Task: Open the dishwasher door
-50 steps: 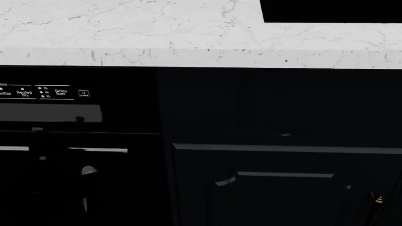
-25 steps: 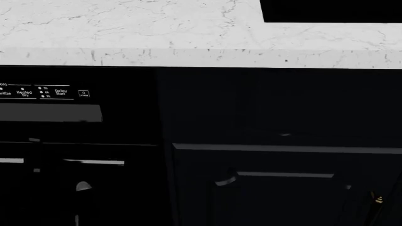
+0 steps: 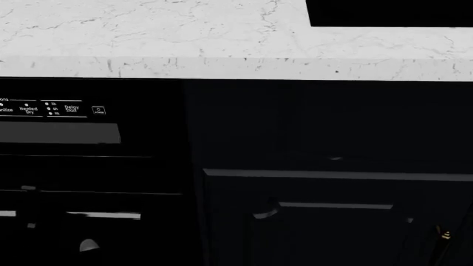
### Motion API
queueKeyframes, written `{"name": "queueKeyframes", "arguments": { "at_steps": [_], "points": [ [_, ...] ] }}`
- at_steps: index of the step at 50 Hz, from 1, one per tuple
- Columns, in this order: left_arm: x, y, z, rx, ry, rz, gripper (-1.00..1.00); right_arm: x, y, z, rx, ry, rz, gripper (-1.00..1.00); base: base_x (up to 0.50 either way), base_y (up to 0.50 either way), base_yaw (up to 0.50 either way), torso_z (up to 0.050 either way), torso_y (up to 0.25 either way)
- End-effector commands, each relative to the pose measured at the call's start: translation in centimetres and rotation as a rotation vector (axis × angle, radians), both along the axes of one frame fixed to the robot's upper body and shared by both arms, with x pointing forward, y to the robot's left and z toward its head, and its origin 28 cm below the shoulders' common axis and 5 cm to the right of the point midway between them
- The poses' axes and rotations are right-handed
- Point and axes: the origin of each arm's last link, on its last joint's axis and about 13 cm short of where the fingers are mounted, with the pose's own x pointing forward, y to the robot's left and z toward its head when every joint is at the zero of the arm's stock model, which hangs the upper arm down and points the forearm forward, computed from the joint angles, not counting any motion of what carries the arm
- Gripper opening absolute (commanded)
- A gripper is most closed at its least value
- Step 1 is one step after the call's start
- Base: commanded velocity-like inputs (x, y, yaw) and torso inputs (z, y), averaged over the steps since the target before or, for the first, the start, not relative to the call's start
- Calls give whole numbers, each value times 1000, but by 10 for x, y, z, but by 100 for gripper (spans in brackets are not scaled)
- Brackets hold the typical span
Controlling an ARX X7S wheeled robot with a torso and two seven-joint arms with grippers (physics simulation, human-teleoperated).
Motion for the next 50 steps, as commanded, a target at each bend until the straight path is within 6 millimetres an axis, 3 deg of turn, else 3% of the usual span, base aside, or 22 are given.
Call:
{"name": "queueKeyframes", "arguments": {
  "at_steps": [1,21,50],
  "points": [
    [-27,-10,-20,-96,188,11,-100,0,1,1,2,-3,4,100,0,0,-4,0,0],
    [-62,-12,-14,-145,266,48,-100,0,0,-2,4,-1,7,100,0,-1,-2,-1,0],
    [-118,-15,-34,-170,218,28,-100,-2,1,-2,2,0,10,100,0,-2,-2,0,0]
  ]
}}
